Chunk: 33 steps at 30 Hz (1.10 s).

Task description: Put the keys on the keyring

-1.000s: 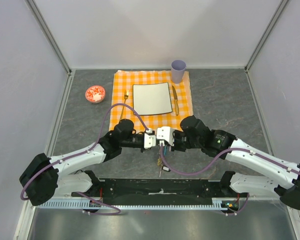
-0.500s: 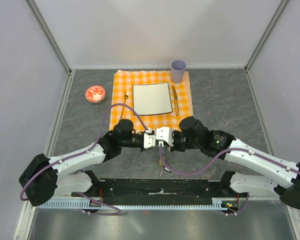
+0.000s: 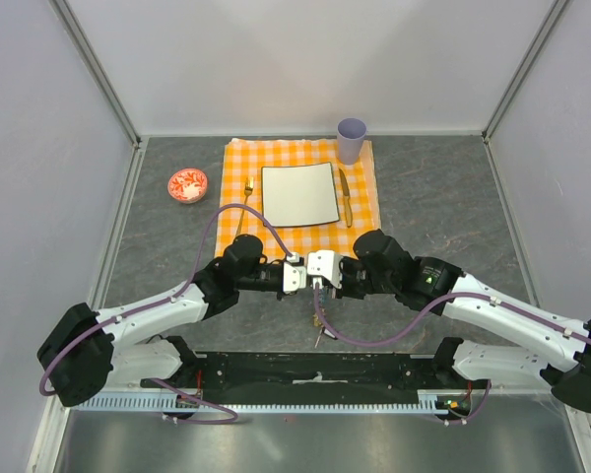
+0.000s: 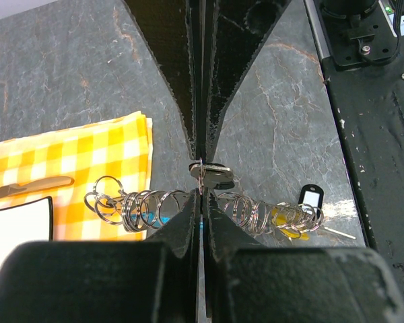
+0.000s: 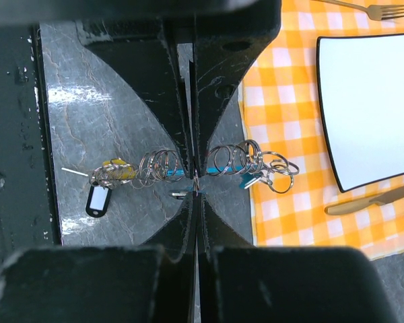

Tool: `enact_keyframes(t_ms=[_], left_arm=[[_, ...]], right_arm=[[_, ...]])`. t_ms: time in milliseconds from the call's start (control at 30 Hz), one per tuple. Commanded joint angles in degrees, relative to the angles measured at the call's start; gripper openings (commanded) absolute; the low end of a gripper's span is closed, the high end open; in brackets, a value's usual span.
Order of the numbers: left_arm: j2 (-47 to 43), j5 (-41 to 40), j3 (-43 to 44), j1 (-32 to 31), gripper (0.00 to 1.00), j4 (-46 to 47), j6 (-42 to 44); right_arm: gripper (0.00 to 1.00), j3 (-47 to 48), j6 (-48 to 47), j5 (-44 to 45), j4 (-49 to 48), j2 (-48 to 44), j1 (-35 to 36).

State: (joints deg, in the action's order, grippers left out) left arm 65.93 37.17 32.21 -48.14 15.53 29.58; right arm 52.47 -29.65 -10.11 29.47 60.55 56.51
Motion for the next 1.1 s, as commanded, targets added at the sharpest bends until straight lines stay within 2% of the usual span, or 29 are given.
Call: enact_keyframes(t_ms=[0,333,1067], left_arm=[[-1.77,1.51,1.28,-0.38,0.02,3.72,1.88],[-1.77,1.42,1.46,-0.38,0.02,3.46,1.88],[-1.68,-0.61,1.63,-0.29,0.02,4.07,1.0]], right_arm=[[0.0,-0.61,0.21,1.85,-1.17,-0.79,0.18],[0.0,-0.7,0.21,2.9,-0.73,-1.32,0.09],[0.0,-0.17,0.21,-0.44,-0.56,-1.67,0.18]])
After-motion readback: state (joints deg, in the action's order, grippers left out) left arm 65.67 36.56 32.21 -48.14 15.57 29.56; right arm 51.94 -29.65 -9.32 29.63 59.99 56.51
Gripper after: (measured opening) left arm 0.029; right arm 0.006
